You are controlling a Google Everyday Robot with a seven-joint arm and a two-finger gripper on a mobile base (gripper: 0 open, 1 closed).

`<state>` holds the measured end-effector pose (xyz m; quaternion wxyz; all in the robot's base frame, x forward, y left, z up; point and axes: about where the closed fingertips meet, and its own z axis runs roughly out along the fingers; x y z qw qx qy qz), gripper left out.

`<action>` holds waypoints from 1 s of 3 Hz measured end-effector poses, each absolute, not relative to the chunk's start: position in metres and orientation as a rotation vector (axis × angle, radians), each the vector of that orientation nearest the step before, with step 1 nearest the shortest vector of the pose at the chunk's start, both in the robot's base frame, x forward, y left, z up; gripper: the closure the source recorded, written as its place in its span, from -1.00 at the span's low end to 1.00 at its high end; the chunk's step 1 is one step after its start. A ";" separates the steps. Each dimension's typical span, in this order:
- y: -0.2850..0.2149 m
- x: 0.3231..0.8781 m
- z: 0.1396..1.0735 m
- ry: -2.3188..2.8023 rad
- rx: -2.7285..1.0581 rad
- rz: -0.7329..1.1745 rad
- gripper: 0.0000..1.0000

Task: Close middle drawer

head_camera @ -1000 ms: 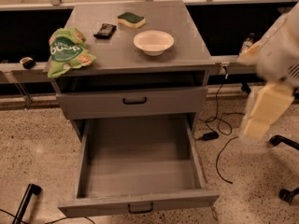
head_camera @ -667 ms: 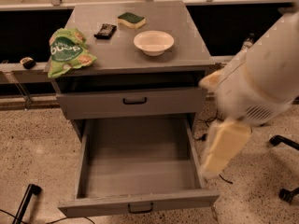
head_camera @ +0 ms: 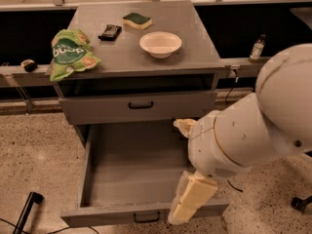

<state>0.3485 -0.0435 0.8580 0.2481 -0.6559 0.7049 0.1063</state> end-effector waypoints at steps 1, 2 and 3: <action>-0.050 0.380 0.835 1.890 -1.751 0.342 -1.00; -0.051 0.412 0.772 1.841 -1.678 0.485 -1.00; -0.042 0.434 0.733 1.724 -1.558 0.595 -1.00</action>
Offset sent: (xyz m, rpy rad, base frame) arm 0.1204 -0.0114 -0.1920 0.4087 0.0760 -0.0040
